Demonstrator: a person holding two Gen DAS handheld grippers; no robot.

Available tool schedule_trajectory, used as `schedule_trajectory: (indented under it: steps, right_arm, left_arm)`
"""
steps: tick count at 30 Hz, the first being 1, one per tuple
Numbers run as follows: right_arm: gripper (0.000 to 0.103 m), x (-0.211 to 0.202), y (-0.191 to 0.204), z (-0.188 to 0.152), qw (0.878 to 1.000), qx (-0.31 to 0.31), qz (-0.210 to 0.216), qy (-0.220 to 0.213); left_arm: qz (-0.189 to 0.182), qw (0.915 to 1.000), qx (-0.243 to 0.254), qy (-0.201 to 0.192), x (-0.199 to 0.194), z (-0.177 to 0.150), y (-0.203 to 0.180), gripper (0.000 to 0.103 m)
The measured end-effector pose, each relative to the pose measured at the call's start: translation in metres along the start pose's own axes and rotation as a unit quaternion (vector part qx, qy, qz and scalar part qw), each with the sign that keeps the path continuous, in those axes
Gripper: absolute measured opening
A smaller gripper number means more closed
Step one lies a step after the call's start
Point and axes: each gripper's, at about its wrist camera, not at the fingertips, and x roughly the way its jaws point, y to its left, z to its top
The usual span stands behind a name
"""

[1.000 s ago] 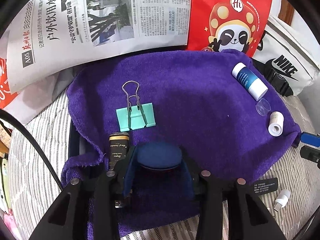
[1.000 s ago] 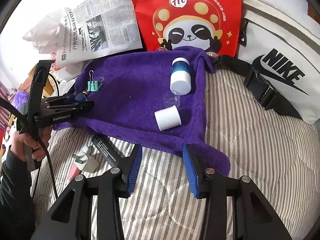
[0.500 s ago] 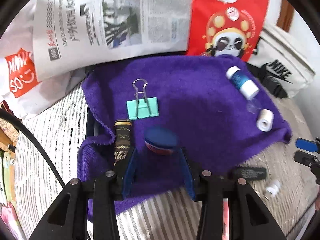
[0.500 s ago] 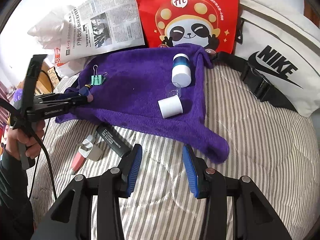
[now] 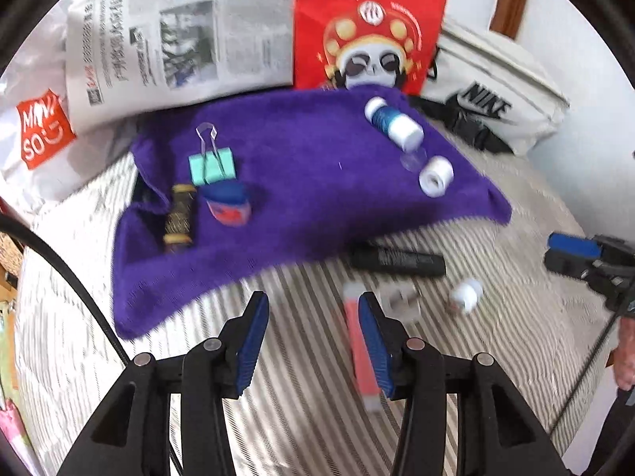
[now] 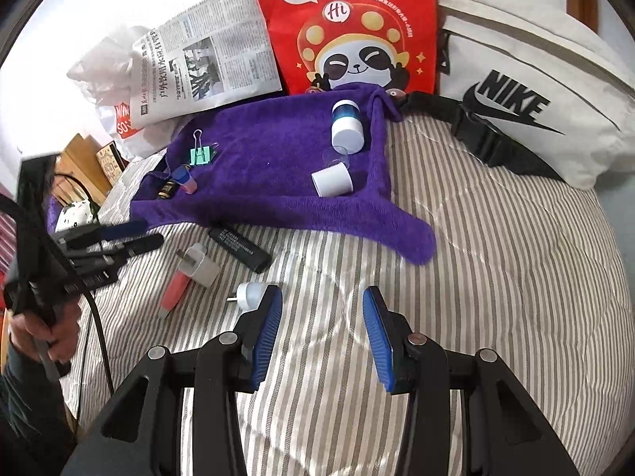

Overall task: Organize rigid objects
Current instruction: 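Grasp the pink tube with left gripper while right gripper reaches toward white USB bulb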

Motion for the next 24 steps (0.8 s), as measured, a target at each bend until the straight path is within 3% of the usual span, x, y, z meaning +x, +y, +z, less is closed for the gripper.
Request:
schedule_trajectory:
  steps: [8, 13, 14, 15, 16, 24]
  right_arm:
    - [0.043, -0.016, -0.002, -0.019, 1.0, 0.003, -0.005, 0.0]
    - [0.043, -0.017, -0.004, -0.031, 1.0, 0.005, -0.008, 0.005]
    - [0.043, -0.017, -0.004, -0.032, 1.0, 0.005, -0.008, 0.006]
    - [0.043, -0.018, -0.004, -0.033, 1.0, 0.005, -0.008, 0.006]
    - [0.043, -0.018, -0.004, -0.034, 1.0, 0.004, -0.008, 0.007]
    - [0.043, -0.015, -0.009, -0.037, 1.0, 0.005, -0.008, 0.013]
  left_arm:
    - [-0.009, 0.9997, -0.012, 0.021, 0.019, -0.018, -0.012, 0.045]
    - [0.024, 0.9993, 0.017, 0.021, 0.023, -0.022, -0.027, 0.044]
    - [0.025, 0.9993, 0.019, 0.019, 0.022, -0.023, -0.028, 0.037]
    - [0.023, 0.9994, 0.024, 0.014, 0.02, -0.024, -0.029, 0.023]
    - [0.025, 0.9992, 0.028, 0.01, 0.019, -0.025, -0.028, 0.017]
    - [0.018, 0.9991, 0.039, 0.007, 0.018, -0.024, -0.02, 0.018]
